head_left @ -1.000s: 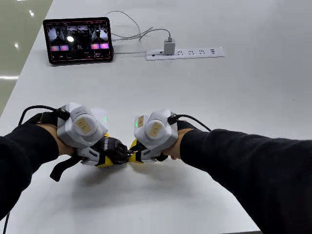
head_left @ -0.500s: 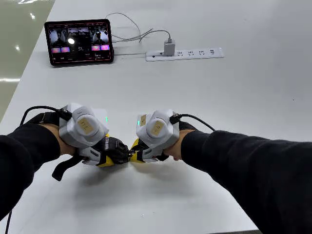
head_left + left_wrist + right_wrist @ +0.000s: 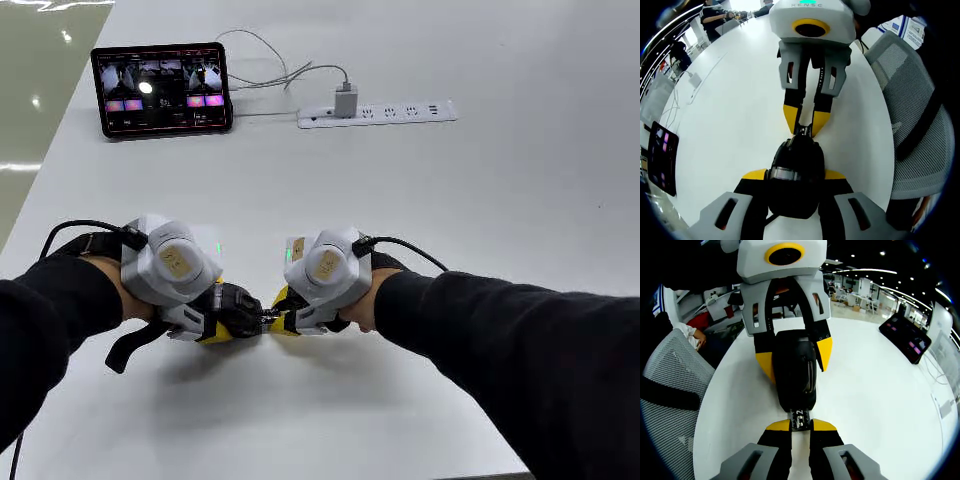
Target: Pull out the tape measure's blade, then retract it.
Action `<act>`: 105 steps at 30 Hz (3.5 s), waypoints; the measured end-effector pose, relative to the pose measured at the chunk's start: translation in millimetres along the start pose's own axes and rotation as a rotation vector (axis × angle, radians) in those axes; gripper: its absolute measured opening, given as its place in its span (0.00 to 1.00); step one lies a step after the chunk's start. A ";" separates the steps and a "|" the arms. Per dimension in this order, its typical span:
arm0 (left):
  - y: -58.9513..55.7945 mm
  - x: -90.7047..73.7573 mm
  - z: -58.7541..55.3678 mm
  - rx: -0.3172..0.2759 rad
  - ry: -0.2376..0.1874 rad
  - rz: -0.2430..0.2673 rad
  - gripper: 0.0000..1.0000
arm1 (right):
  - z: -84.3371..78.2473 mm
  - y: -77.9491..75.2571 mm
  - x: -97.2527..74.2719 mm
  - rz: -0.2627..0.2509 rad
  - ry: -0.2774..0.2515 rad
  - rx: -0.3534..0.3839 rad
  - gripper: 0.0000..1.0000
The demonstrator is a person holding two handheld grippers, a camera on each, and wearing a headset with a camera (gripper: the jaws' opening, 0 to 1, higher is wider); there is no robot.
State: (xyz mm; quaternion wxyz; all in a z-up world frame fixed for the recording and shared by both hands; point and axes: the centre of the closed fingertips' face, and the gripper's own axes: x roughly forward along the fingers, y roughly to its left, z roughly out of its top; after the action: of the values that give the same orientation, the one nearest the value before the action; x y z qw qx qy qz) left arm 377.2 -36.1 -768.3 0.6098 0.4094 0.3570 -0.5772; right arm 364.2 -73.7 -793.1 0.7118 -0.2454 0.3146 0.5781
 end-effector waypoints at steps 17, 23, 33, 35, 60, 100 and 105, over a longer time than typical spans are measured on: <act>1.2 0.5 -0.5 -0.003 -0.002 -0.003 0.33 | -8.3 -2.3 -8.0 -0.004 0.005 0.020 0.08; 1.0 0.7 -0.5 -0.002 0.002 0.000 0.33 | -12.4 -2.4 -11.9 -0.003 0.012 0.029 0.08; 0.2 0.8 0.0 0.004 0.005 0.005 0.33 | -15.6 -1.2 -14.7 -0.003 0.011 0.035 0.08; 0.3 0.9 0.1 0.004 0.005 0.004 0.33 | -16.8 -0.8 -16.2 -0.003 0.012 0.037 0.08; 1.1 1.9 -1.0 0.004 0.008 0.002 0.33 | -24.6 -1.4 -26.3 -0.004 0.010 0.058 0.08; -1.4 1.1 1.4 0.004 0.019 0.005 0.33 | -42.7 -4.9 -39.9 -0.011 0.023 0.044 0.08; -1.5 1.4 1.6 0.007 0.020 0.005 0.33 | -45.5 -3.6 -42.4 -0.006 0.024 0.033 0.08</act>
State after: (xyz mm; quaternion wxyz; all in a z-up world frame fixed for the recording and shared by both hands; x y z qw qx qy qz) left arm 375.7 -38.2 -769.0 0.6063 0.4184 0.3599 -0.5726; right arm 354.6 -135.3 -793.1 0.7137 -0.2413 0.3320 0.5676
